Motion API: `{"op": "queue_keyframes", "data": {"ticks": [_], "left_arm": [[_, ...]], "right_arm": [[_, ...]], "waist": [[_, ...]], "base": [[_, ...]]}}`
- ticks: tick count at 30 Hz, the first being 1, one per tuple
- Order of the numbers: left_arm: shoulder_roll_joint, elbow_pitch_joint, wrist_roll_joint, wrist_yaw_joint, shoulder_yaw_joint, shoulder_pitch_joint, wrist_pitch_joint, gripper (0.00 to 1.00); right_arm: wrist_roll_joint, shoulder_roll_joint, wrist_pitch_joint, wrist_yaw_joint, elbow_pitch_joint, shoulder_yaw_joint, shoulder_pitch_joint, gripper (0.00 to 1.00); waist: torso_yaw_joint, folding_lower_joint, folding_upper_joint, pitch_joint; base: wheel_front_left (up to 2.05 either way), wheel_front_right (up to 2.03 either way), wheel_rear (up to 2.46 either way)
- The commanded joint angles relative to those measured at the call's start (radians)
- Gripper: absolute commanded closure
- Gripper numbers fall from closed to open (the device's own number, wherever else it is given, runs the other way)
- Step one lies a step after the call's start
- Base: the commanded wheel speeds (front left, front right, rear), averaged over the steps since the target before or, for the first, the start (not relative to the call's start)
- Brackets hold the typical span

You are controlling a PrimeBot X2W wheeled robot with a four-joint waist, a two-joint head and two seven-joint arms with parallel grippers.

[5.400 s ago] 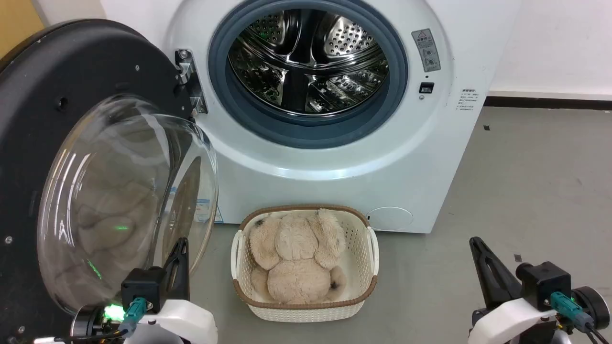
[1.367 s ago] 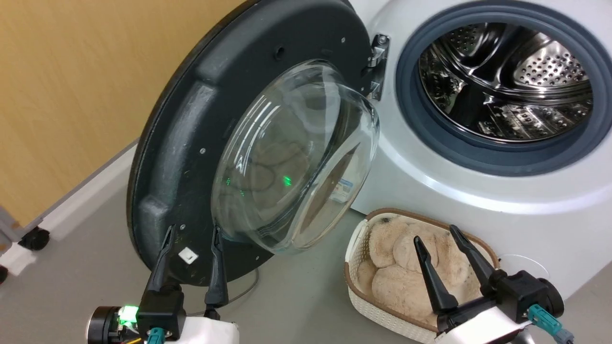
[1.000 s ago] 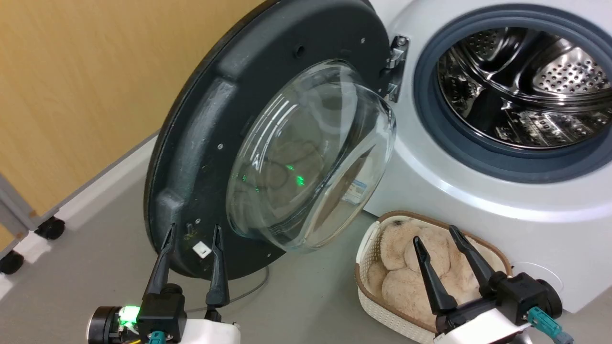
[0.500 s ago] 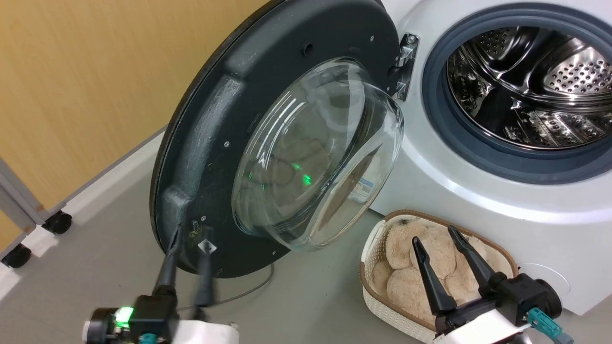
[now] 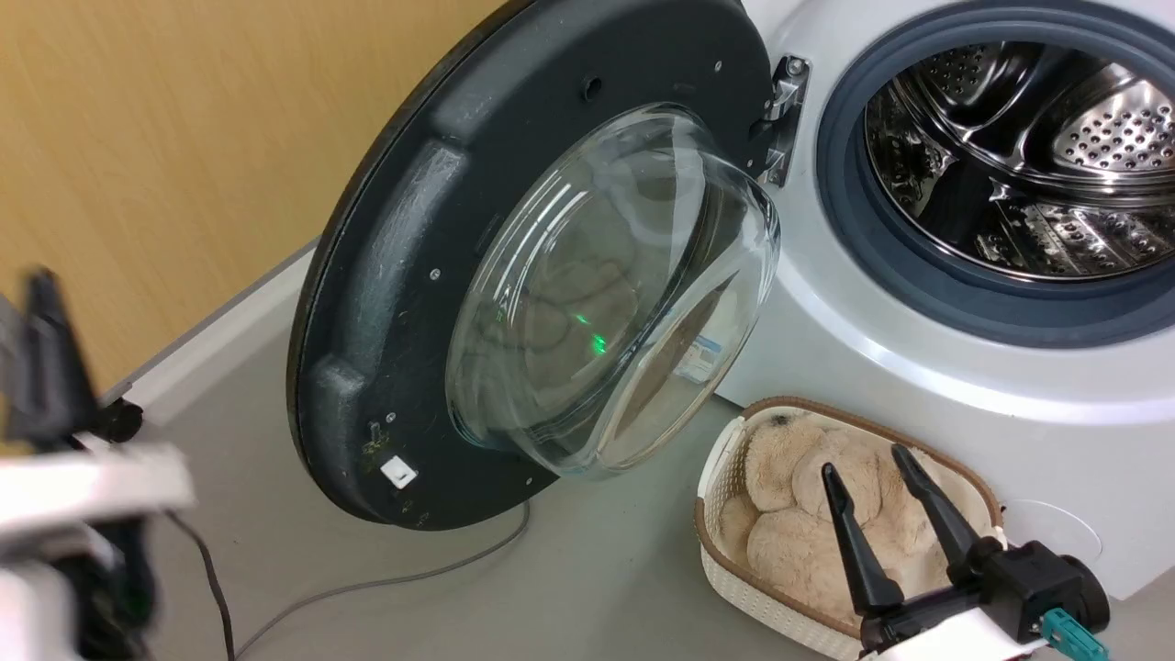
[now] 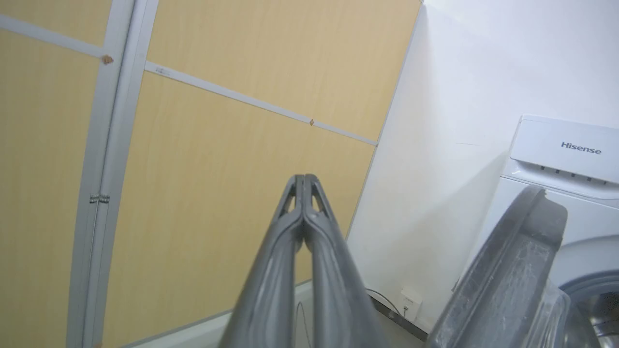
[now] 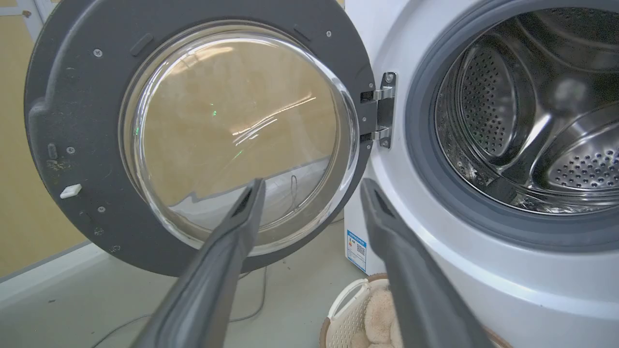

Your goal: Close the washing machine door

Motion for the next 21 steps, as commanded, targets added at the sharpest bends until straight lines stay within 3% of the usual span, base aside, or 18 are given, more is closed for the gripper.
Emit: {"op": "queue_keyframes", "data": {"ticks": [1, 6, 14, 21], "left_arm": [[0.009, 0.028, -0.053, -0.012, 0.026, -0.046, 0.027, 1.00], [0.061, 0.190, -0.232, -0.038, 0.126, -0.174, 0.132, 1.00], [0.021, 0.408, -0.555, -0.015, 0.213, -0.301, 0.405, 1.00], [-0.027, 0.463, -0.772, 0.015, 0.202, -0.301, 0.722, 1.00]], "right_arm": [[-0.010, -0.002, -0.005, 0.001, -0.009, -0.005, 0.012, 0.00], [-0.017, -0.004, -0.005, 0.001, -0.021, -0.002, 0.010, 0.00], [-0.015, -0.020, -0.005, 0.001, -0.028, 0.001, -0.003, 0.00], [-0.014, -0.032, -0.005, 0.001, -0.030, -0.006, -0.014, 0.00]], "waist": [[-0.001, 0.0000, 0.0000, 0.003], [-0.029, 0.0000, 0.0000, 0.029], [-0.055, 0.0000, 0.0000, 0.060], [-0.065, 0.0000, 0.0000, 0.078]], "base": [[0.00, 0.00, 0.00], [0.00, 0.00, 0.00], [0.00, 0.00, 0.00], [0.00, 0.00, 0.00]]}}
